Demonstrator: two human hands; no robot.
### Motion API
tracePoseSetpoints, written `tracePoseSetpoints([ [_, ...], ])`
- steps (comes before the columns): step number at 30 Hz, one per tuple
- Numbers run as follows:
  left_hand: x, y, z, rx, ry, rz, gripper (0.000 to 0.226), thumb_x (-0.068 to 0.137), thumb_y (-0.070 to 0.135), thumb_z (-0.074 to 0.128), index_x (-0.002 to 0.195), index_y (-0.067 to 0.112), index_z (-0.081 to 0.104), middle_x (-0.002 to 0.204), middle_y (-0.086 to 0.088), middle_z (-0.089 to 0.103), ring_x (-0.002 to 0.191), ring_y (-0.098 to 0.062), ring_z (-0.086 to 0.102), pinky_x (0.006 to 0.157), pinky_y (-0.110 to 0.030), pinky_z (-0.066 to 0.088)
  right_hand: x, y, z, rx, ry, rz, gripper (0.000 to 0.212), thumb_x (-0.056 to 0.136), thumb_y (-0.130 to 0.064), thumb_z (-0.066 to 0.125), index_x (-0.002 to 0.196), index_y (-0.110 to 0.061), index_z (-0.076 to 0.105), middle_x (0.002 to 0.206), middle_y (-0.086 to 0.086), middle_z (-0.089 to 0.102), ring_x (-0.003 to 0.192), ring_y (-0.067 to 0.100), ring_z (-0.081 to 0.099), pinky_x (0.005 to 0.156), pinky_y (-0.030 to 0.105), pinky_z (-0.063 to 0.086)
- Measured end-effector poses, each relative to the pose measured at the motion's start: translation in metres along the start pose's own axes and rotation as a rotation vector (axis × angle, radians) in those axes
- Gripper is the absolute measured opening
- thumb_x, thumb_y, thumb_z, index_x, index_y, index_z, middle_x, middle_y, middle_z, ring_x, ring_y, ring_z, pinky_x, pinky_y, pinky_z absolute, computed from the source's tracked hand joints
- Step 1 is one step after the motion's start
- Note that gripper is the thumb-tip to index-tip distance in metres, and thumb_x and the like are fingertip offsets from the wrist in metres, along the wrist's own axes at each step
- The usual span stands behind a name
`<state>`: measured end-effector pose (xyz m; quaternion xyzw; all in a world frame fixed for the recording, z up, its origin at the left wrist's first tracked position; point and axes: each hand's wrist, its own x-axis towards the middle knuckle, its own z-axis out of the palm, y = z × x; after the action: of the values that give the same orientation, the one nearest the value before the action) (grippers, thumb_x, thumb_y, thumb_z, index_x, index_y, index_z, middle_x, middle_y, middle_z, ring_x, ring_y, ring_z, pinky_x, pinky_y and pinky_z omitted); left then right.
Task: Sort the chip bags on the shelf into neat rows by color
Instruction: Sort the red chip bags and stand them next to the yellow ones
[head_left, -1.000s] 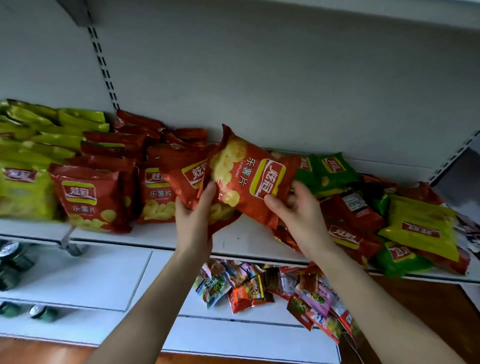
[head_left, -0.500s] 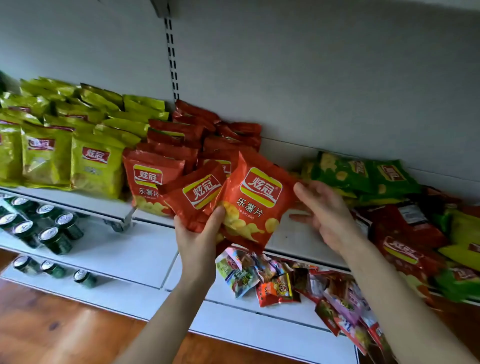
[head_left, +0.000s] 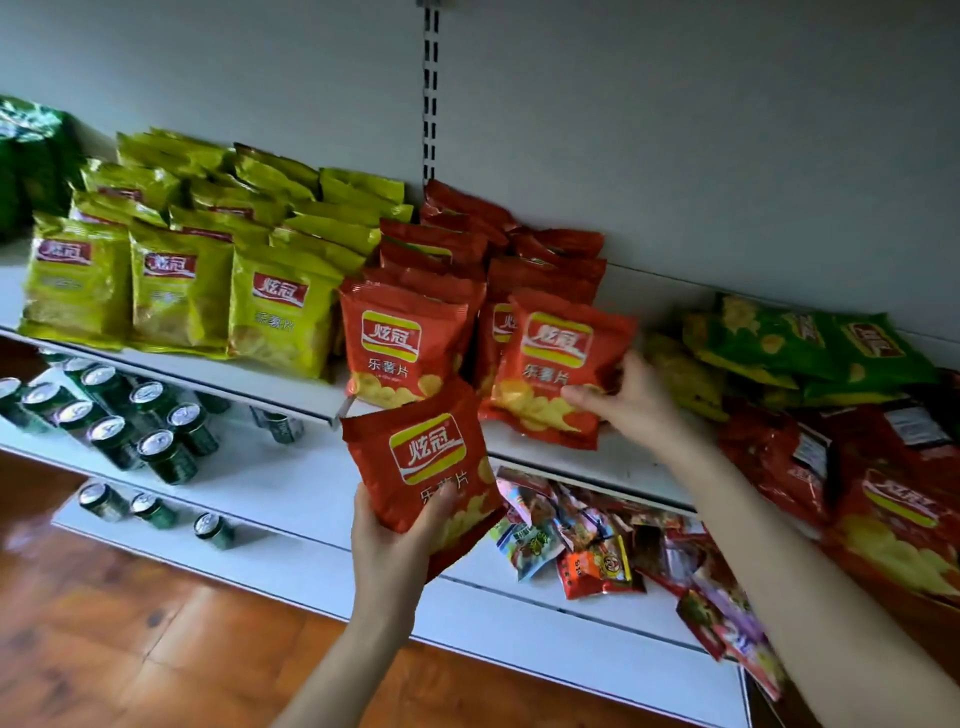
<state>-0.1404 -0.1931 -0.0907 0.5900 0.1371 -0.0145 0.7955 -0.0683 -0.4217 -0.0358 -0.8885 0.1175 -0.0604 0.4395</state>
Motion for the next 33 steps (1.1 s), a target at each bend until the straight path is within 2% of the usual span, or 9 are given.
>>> tracePoseSetpoints([
  [4, 0.001, -0.002, -0.014, 0.043, -0.017, -0.019, 0.039, 0.073, 0.01, 0.075, 0.102, 0.026, 0.057, 0.097, 0.0, 0.07, 0.082, -0.014, 0.07, 0.062, -0.021, 0.057, 0.012, -0.006, 0.029, -0.069, -0.033, -0.008, 0.063, 0.072, -0.022, 0.078, 0.124, -0.011, 0.044, 0.12, 0.002, 0.057, 0.111, 0.018, 0.054, 0.089, 0.028, 0.043],
  [10, 0.005, -0.004, -0.022, 0.057, -0.048, -0.054, 0.04, 0.073, 0.006, 0.076, 0.102, 0.026, 0.056, 0.1, -0.002, 0.069, 0.09, -0.02, 0.067, 0.074, -0.035, 0.054, 0.012, -0.005, 0.044, -0.132, 0.204, -0.063, 0.062, 0.073, -0.021, 0.077, 0.124, -0.007, 0.045, 0.123, 0.009, 0.057, 0.113, 0.025, 0.054, 0.086, 0.025, 0.038],
  [14, 0.01, 0.0, -0.024, 0.057, -0.07, -0.054, 0.041, 0.074, 0.005, 0.075, 0.102, 0.027, 0.055, 0.096, 0.003, 0.069, 0.081, -0.011, 0.069, 0.061, -0.024, 0.055, 0.012, -0.003, 0.048, -0.126, 0.194, -0.043, 0.064, 0.074, -0.021, 0.077, 0.125, -0.007, 0.042, 0.124, 0.01, 0.054, 0.115, 0.026, 0.052, 0.089, 0.026, 0.039],
  [18, 0.019, 0.006, -0.025, 0.057, -0.087, -0.034, 0.044, 0.075, 0.005, 0.075, 0.109, 0.024, 0.055, 0.098, 0.001, 0.069, 0.085, -0.014, 0.068, 0.057, -0.018, 0.054, 0.011, -0.002, 0.047, -0.104, 0.116, 0.033, 0.065, 0.072, -0.025, 0.078, 0.122, -0.007, 0.041, 0.122, 0.009, 0.054, 0.114, 0.024, 0.053, 0.084, 0.022, 0.037],
  [22, 0.023, 0.005, -0.026, 0.058, -0.097, -0.035, 0.047, 0.074, 0.007, 0.075, 0.114, 0.021, 0.056, 0.1, -0.002, 0.07, 0.089, -0.021, 0.068, 0.065, -0.028, 0.054, 0.011, -0.001, 0.044, -0.021, 0.192, 0.049, 0.069, 0.069, -0.036, 0.078, 0.122, -0.01, 0.041, 0.119, 0.006, 0.055, 0.111, 0.023, 0.055, 0.084, 0.027, 0.044],
  [25, 0.022, 0.003, -0.025, 0.059, -0.103, -0.05, 0.048, 0.074, 0.007, 0.076, 0.115, 0.021, 0.055, 0.1, -0.002, 0.069, 0.089, -0.02, 0.067, 0.065, -0.028, 0.052, 0.005, -0.008, 0.047, -0.109, 0.308, -0.023, 0.08, 0.071, -0.043, 0.075, 0.133, -0.013, 0.034, 0.129, 0.006, 0.05, 0.116, 0.022, 0.053, 0.088, 0.039, 0.05],
  [29, 0.025, 0.001, -0.024, 0.076, -0.107, -0.041, 0.048, 0.073, 0.003, 0.076, 0.113, 0.02, 0.055, 0.099, -0.001, 0.068, 0.091, -0.019, 0.066, 0.067, -0.028, 0.05, -0.003, -0.015, 0.054, -0.46, 0.501, -0.203, 0.095, 0.07, -0.041, 0.076, 0.143, -0.009, 0.023, 0.145, 0.021, 0.032, 0.132, 0.035, 0.035, 0.101, 0.046, 0.039],
  [31, 0.027, 0.0, -0.024, 0.083, -0.112, -0.041, 0.05, 0.073, 0.004, 0.077, 0.115, 0.019, 0.055, 0.101, -0.002, 0.068, 0.091, -0.02, 0.066, 0.068, -0.029, 0.05, -0.004, -0.012, 0.058, -0.536, 0.542, -0.387, 0.083, 0.07, -0.038, 0.077, 0.135, -0.008, 0.034, 0.137, 0.024, 0.043, 0.126, 0.037, 0.042, 0.098, 0.045, 0.037],
  [33, 0.028, -0.001, -0.025, 0.083, -0.119, -0.042, 0.052, 0.073, 0.003, 0.077, 0.117, 0.017, 0.055, 0.102, -0.003, 0.069, 0.091, -0.019, 0.066, 0.069, -0.029, 0.05, -0.003, -0.005, 0.066, -0.633, 0.448, -0.544, 0.06, 0.079, -0.044, 0.063, 0.124, -0.008, 0.048, 0.129, 0.018, 0.054, 0.124, 0.028, 0.041, 0.099, 0.046, 0.036],
])
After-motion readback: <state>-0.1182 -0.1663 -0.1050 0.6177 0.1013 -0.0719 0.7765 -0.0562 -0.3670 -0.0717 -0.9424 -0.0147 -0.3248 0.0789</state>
